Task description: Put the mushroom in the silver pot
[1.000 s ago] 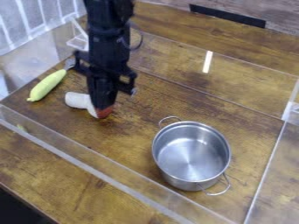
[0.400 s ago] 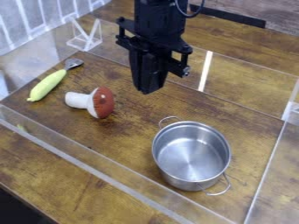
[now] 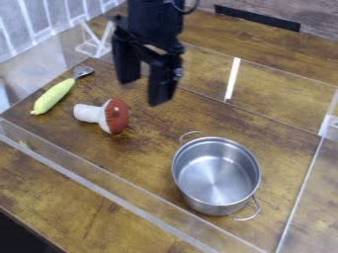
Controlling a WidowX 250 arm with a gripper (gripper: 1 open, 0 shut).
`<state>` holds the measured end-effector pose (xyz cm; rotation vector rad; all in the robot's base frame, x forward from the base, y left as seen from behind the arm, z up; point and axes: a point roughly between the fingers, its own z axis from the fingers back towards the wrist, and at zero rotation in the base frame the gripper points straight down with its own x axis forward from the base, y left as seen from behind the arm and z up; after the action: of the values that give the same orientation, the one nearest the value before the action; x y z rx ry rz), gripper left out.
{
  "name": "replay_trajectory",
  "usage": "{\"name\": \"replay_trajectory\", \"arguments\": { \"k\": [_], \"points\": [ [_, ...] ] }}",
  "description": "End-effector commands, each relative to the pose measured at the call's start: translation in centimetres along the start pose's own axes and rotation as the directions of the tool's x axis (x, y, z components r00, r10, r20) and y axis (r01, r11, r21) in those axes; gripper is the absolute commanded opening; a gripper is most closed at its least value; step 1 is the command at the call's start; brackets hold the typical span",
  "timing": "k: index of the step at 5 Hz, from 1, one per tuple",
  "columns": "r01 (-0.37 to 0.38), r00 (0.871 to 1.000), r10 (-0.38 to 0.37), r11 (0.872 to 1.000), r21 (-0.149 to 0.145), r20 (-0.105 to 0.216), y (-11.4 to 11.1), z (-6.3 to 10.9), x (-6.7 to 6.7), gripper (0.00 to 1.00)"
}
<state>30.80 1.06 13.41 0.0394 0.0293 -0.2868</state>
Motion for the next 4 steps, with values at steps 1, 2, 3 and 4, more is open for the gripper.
{"name": "replay_trajectory", "arguments": {
  "k": [1, 2, 3, 4],
  "points": [
    [-0.020, 1.000, 0.020, 0.999, 0.034, 0.023, 1.6, -0.7, -1.1, 1.00],
    [-0.040, 0.999, 0.039, 0.999, 0.037, 0.016, 1.6, -3.1, -1.3, 1.00],
    [-0.079, 0.997, 0.079, 0.996, 0.032, 0.008, 1.2, -4.9, -0.9, 1.00],
    [-0.130, 0.992, 0.130, 0.991, 0.030, 0.004, 0.7, -5.7, -0.4, 0.00]
  ]
}}
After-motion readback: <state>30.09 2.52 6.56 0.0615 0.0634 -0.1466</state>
